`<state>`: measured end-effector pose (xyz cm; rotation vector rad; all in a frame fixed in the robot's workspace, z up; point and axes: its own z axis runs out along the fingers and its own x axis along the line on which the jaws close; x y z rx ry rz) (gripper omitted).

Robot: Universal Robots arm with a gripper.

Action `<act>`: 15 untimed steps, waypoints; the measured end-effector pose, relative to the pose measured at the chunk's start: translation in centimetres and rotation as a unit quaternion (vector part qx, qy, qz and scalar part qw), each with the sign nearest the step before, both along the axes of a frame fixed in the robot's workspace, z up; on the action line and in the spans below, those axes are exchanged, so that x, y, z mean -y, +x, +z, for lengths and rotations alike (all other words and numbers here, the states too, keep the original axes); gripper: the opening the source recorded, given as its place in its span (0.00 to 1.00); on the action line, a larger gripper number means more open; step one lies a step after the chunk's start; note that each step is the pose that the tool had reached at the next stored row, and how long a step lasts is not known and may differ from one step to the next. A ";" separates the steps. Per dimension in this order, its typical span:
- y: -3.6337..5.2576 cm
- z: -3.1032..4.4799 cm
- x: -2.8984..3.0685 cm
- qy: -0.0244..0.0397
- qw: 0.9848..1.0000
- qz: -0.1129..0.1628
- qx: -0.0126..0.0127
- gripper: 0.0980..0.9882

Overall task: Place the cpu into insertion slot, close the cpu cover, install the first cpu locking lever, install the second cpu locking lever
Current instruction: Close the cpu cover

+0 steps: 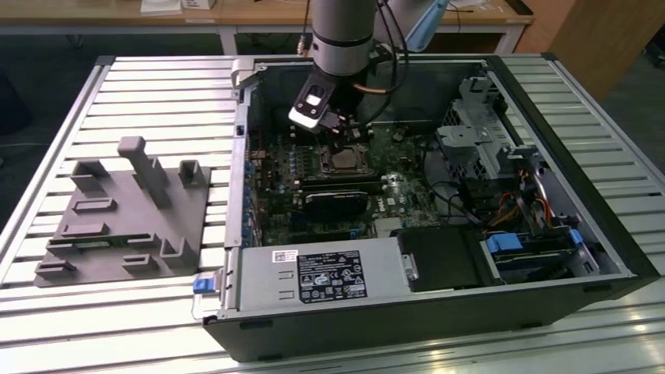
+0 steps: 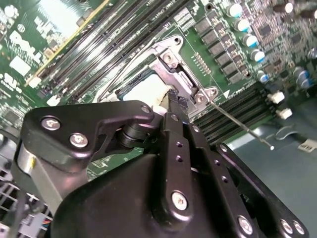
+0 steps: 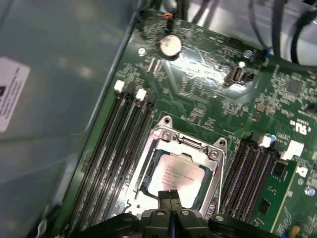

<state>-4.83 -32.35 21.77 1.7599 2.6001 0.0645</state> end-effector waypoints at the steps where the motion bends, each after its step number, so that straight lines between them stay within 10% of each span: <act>1: 0.00 0.00 0.00 -0.001 1.000 0.008 0.000 0.01; 8: 0.00 -0.05 0.00 -0.005 0.998 0.066 0.000 0.01; 15: 0.00 -0.10 0.00 -0.008 0.992 0.126 0.000 0.01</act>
